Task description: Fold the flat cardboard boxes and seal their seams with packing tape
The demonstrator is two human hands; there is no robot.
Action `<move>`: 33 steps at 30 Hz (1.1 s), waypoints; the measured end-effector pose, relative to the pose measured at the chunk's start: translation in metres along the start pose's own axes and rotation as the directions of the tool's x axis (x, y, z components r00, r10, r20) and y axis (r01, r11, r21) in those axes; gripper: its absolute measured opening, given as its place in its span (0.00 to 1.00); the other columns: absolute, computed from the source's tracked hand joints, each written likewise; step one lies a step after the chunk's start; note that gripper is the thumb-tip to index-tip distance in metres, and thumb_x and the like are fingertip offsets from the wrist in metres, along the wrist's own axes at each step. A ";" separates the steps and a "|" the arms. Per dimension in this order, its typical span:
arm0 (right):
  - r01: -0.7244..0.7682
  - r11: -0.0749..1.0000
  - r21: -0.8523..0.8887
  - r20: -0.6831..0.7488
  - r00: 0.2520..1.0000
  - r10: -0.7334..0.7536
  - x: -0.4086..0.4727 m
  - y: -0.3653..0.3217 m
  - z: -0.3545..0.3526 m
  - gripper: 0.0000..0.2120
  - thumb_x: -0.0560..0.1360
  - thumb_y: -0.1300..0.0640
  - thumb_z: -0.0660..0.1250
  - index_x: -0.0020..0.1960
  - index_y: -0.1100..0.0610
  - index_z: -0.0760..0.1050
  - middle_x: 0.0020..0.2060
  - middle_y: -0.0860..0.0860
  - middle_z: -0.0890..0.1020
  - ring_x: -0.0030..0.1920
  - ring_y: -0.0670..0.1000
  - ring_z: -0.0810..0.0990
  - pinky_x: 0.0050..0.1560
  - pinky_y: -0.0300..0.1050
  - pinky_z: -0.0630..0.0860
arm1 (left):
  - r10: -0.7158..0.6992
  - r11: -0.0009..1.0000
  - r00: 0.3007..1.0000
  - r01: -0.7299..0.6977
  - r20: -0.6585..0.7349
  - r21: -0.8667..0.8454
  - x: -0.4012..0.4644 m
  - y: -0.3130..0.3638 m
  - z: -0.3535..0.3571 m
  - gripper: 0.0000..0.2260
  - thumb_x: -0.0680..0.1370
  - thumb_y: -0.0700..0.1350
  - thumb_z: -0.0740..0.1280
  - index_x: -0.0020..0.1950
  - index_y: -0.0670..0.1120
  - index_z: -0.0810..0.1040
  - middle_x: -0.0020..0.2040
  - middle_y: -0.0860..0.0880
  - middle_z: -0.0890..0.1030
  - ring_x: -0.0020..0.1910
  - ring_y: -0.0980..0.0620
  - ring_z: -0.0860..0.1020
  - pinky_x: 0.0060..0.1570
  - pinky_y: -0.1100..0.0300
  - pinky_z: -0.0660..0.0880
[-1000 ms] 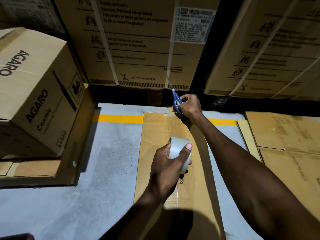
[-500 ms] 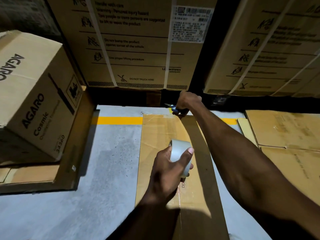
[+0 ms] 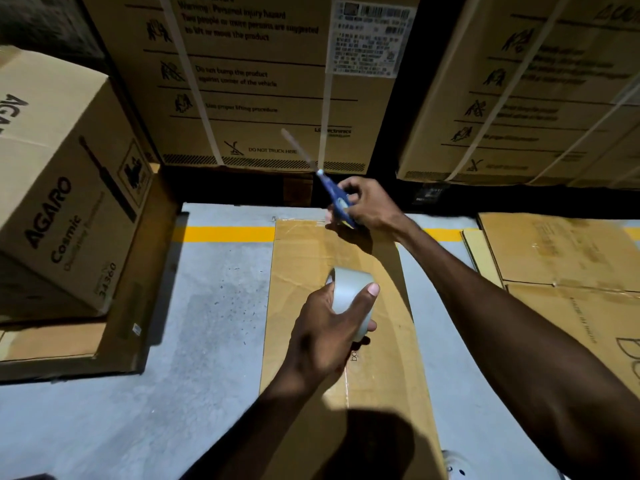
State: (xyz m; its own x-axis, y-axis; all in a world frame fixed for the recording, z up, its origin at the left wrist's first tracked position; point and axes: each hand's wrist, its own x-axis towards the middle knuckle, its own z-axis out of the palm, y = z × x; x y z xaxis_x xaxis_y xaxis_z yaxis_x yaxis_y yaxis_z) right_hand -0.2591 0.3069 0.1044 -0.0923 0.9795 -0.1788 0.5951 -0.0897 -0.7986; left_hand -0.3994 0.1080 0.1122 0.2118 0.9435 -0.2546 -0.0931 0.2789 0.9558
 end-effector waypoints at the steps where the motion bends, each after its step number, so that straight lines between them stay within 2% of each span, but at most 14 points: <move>1: 0.032 0.994 -0.109 0.034 0.999 -0.028 -0.002 0.002 0.004 0.24 0.68 0.59 0.80 0.61 0.52 0.76 0.53 0.50 0.82 0.53 0.51 0.82 0.55 0.56 0.81 | 0.001 1.000 1.000 -0.001 -0.005 0.020 0.000 0.001 0.000 0.17 0.79 0.56 0.69 0.47 0.41 0.77 0.40 0.36 0.81 0.36 0.50 0.84 0.41 0.45 0.80; 4: 0.085 0.965 -0.249 0.052 0.996 -0.075 -0.005 0.009 0.007 0.25 0.68 0.51 0.80 0.62 0.50 0.76 0.52 0.46 0.79 0.54 0.49 0.79 0.54 0.52 0.80 | -0.015 0.999 1.000 0.016 -0.028 0.049 0.002 0.003 -0.003 0.18 0.77 0.60 0.70 0.48 0.44 0.79 0.39 0.41 0.82 0.39 0.46 0.85 0.44 0.39 0.81; 6: 0.096 0.937 -0.334 0.046 0.995 -0.086 -0.005 0.010 0.006 0.24 0.70 0.48 0.78 0.63 0.49 0.75 0.51 0.45 0.79 0.53 0.50 0.79 0.53 0.51 0.79 | -0.071 0.997 0.996 0.073 -0.050 0.024 0.001 0.004 -0.002 0.22 0.73 0.63 0.72 0.46 0.42 0.79 0.38 0.40 0.83 0.37 0.42 0.84 0.39 0.41 0.81; 8: 0.105 0.900 -0.422 0.031 0.994 -0.101 -0.002 0.010 0.005 0.21 0.73 0.48 0.76 0.62 0.49 0.76 0.50 0.45 0.79 0.53 0.52 0.79 0.52 0.51 0.77 | -0.141 0.990 0.990 0.141 -0.028 -0.024 -0.005 0.004 0.003 0.26 0.71 0.64 0.73 0.44 0.40 0.78 0.34 0.39 0.81 0.32 0.40 0.80 0.33 0.46 0.75; 11: 0.085 0.907 -0.413 -0.010 0.995 -0.097 -0.004 0.011 0.009 0.19 0.73 0.48 0.75 0.62 0.49 0.75 0.49 0.45 0.78 0.52 0.51 0.78 0.53 0.54 0.78 | -0.136 0.991 0.990 0.137 0.022 -0.004 -0.016 0.000 0.009 0.25 0.72 0.61 0.74 0.43 0.38 0.76 0.32 0.42 0.81 0.31 0.42 0.77 0.34 0.47 0.72; 13: 0.106 0.885 -0.453 -0.007 0.992 -0.122 -0.008 0.011 0.010 0.20 0.74 0.46 0.73 0.64 0.49 0.74 0.48 0.45 0.78 0.52 0.50 0.77 0.52 0.51 0.76 | -0.137 0.991 0.991 0.137 -0.001 -0.010 -0.019 0.003 0.006 0.20 0.75 0.58 0.74 0.42 0.40 0.77 0.32 0.41 0.81 0.31 0.40 0.79 0.34 0.47 0.73; 15: 0.109 0.850 -0.516 0.045 0.994 -0.100 -0.008 0.009 0.007 0.23 0.75 0.43 0.72 0.66 0.49 0.72 0.49 0.46 0.78 0.52 0.51 0.77 0.51 0.50 0.73 | -0.151 0.989 0.989 0.151 -0.012 -0.005 -0.020 0.007 0.004 0.16 0.77 0.54 0.72 0.42 0.42 0.77 0.32 0.41 0.82 0.32 0.40 0.80 0.35 0.48 0.73; 17: 0.080 0.838 -0.540 0.128 0.992 -0.012 -0.006 0.002 0.001 0.26 0.74 0.41 0.72 0.67 0.50 0.70 0.52 0.49 0.78 0.53 0.52 0.77 0.54 0.51 0.75 | -0.155 0.988 0.988 0.155 -0.009 0.002 -0.023 0.011 0.005 0.15 0.77 0.53 0.72 0.42 0.42 0.76 0.32 0.40 0.81 0.31 0.41 0.79 0.36 0.48 0.73; 20: 0.038 0.853 -0.520 0.196 0.978 0.076 -0.002 -0.006 -0.002 0.28 0.73 0.42 0.74 0.67 0.51 0.69 0.56 0.52 0.79 0.55 0.53 0.78 0.58 0.55 0.77 | -0.161 0.987 0.987 0.161 -0.003 -0.004 -0.024 0.011 0.010 0.16 0.77 0.53 0.72 0.42 0.42 0.75 0.32 0.40 0.80 0.32 0.40 0.78 0.35 0.49 0.72; 24: 0.030 0.832 -0.554 0.074 0.997 0.013 -0.011 0.003 0.008 0.29 0.73 0.39 0.73 0.67 0.51 0.68 0.55 0.51 0.80 0.52 0.52 0.78 0.52 0.50 0.76 | -0.169 0.986 0.986 0.169 0.009 0.009 -0.023 0.010 0.009 0.16 0.77 0.54 0.72 0.43 0.42 0.75 0.33 0.39 0.81 0.33 0.38 0.78 0.35 0.49 0.72; 26: 0.065 0.862 -0.503 -0.027 0.996 -0.090 -0.023 0.019 0.015 0.29 0.74 0.39 0.71 0.68 0.51 0.67 0.55 0.48 0.79 0.51 0.52 0.78 0.49 0.50 0.74 | -0.173 0.984 0.985 0.173 0.006 0.035 -0.022 0.010 0.008 0.17 0.77 0.55 0.71 0.44 0.41 0.76 0.33 0.40 0.82 0.33 0.38 0.80 0.35 0.49 0.74; 29: 0.174 0.931 -0.320 -0.196 0.949 -0.245 -0.050 0.040 0.026 0.23 0.76 0.49 0.72 0.68 0.50 0.68 0.57 0.50 0.81 0.52 0.53 0.80 0.44 0.46 0.72 | -0.187 0.981 0.982 0.187 -0.010 0.056 -0.020 0.011 0.005 0.18 0.77 0.56 0.71 0.44 0.41 0.76 0.33 0.40 0.83 0.31 0.42 0.80 0.31 0.53 0.76; 31: 0.198 0.966 -0.167 -0.190 0.955 -0.228 -0.065 0.050 0.030 0.26 0.73 0.47 0.75 0.67 0.48 0.69 0.58 0.51 0.81 0.54 0.52 0.80 0.46 0.47 0.77 | -0.192 0.978 0.981 0.193 -0.021 0.074 -0.019 0.013 0.005 0.18 0.77 0.56 0.71 0.43 0.41 0.76 0.35 0.38 0.83 0.29 0.46 0.79 0.29 0.56 0.76; 33: 0.199 0.968 -0.155 -0.100 0.971 -0.216 -0.076 0.054 0.030 0.32 0.67 0.38 0.77 0.66 0.44 0.68 0.58 0.51 0.79 0.56 0.52 0.78 0.52 0.53 0.80 | -0.198 0.977 0.980 0.199 -0.019 0.078 -0.020 0.014 0.006 0.18 0.77 0.56 0.71 0.44 0.41 0.77 0.36 0.37 0.84 0.29 0.46 0.79 0.30 0.56 0.77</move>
State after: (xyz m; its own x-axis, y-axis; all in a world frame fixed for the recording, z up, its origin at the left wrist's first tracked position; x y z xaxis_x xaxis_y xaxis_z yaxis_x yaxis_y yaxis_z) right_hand -0.2439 0.2226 0.0571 -0.1384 0.9888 0.0559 0.6810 0.1360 -0.7195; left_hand -0.3996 0.0922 0.1315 0.2075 0.8730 -0.4413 0.0267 0.4459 0.8947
